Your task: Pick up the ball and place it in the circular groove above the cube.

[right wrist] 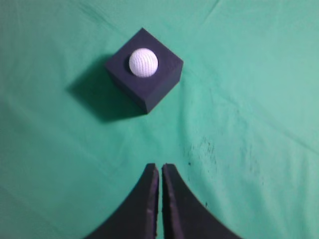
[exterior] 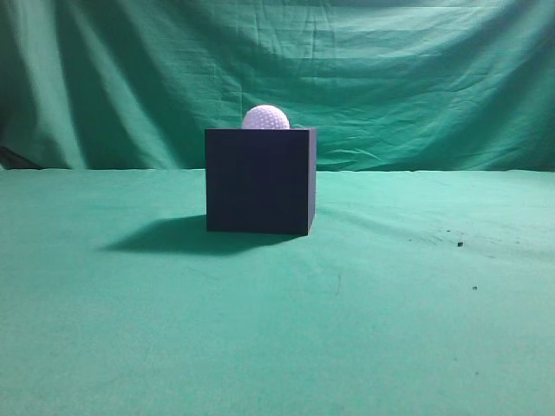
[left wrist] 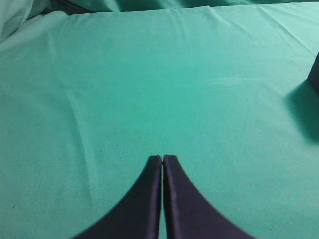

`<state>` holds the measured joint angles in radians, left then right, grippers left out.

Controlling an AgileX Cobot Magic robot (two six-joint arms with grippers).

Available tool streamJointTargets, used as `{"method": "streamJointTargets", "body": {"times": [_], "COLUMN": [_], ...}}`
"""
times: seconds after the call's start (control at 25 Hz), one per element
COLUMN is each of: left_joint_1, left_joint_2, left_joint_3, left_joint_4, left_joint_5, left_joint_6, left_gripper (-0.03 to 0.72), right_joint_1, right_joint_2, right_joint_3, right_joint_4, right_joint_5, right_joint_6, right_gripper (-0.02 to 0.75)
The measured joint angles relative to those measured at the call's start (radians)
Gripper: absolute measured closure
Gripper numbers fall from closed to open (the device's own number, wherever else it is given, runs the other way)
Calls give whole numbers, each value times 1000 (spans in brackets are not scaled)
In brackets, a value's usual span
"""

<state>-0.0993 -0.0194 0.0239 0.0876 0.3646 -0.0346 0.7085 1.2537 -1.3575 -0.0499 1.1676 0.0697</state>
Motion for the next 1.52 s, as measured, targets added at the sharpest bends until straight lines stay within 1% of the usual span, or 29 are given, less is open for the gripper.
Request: {"method": "streamJointTargets", "body": {"times": [0.2, 0.48, 0.6, 0.8, 1.04, 1.2, 1.32, 1.44, 1.52], "left_joint_1": [0, 0, 0, 0, 0, 0, 0, 0, 0], "left_joint_2": [0, 0, 0, 0, 0, 0, 0, 0, 0], "left_joint_3": [0, 0, 0, 0, 0, 0, 0, 0, 0], "left_joint_4": [0, 0, 0, 0, 0, 0, 0, 0, 0], "left_joint_5": [0, 0, 0, 0, 0, 0, 0, 0, 0], "left_joint_6": [0, 0, 0, 0, 0, 0, 0, 0, 0], "left_gripper": [688, 688, 688, 688, 688, 688, 688, 688, 688], "right_joint_1": [0, 0, 0, 0, 0, 0, -5, -61, -128], "right_joint_2": [-194, -468, -576, -684, -699, -699, -719, -790, -854], "right_joint_3": [199, 476, 566, 622, 624, 669, 735, 833, 905], "right_joint_4": [0, 0, 0, 20, 35, 21, -13, -34, -38], "right_joint_5": [-39, -217, -289, -343, -351, -408, -490, -605, -682], "right_joint_6": [16, 21, 21, 22, 20, 1, -1, -5, -5], "right_gripper": [738, 738, 738, 738, 738, 738, 738, 738, 738]}}
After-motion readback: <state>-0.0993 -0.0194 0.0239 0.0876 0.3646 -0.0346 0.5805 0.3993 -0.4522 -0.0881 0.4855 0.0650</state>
